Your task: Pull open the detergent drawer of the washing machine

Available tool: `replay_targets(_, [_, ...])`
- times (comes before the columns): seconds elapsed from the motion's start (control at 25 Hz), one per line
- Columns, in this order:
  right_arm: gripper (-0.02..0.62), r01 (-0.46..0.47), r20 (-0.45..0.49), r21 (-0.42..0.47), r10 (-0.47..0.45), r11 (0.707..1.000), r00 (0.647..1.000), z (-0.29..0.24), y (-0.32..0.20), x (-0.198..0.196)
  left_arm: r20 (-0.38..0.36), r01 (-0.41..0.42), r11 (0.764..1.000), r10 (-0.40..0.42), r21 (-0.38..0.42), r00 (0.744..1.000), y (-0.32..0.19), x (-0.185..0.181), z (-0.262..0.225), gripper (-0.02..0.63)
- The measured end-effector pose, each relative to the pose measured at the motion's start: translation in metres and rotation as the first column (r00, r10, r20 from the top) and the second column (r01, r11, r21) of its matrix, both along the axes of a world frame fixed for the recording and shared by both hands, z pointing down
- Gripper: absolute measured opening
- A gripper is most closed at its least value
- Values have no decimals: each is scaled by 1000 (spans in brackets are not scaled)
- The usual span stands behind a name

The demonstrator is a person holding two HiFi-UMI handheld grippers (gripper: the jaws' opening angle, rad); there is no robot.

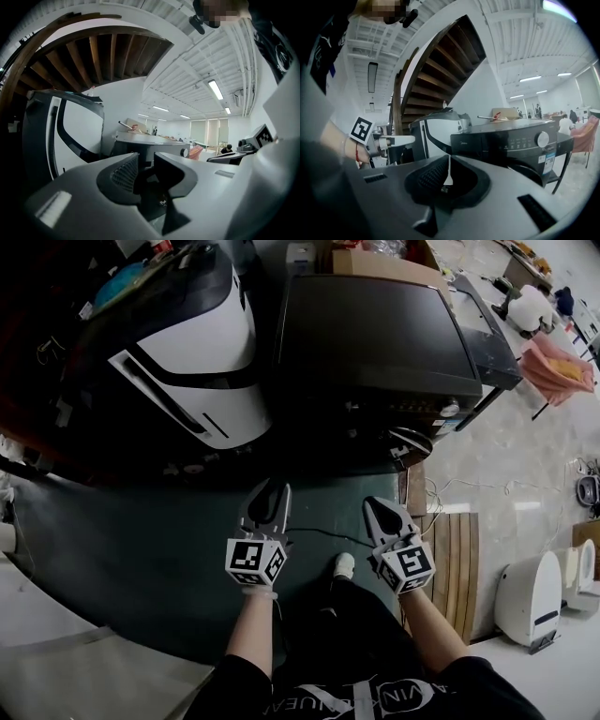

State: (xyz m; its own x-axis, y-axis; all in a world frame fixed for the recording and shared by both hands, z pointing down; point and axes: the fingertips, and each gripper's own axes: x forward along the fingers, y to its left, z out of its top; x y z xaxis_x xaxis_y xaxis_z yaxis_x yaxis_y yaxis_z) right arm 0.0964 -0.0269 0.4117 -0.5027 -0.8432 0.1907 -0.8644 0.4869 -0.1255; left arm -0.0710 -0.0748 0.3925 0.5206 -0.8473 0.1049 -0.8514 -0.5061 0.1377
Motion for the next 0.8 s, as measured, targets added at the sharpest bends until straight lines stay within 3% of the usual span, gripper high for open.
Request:
replay_targets(0.4, [20,-31,52,-14,32,999,998,24,-70,-3,11,22,999,-22,-43,1000,-57,17,38,91])
replay_targets(0.8, [20,-33,80,-22,34,999,996,52,-110,1,-48,27,996,-31,-83,998,-94,31,70,109])
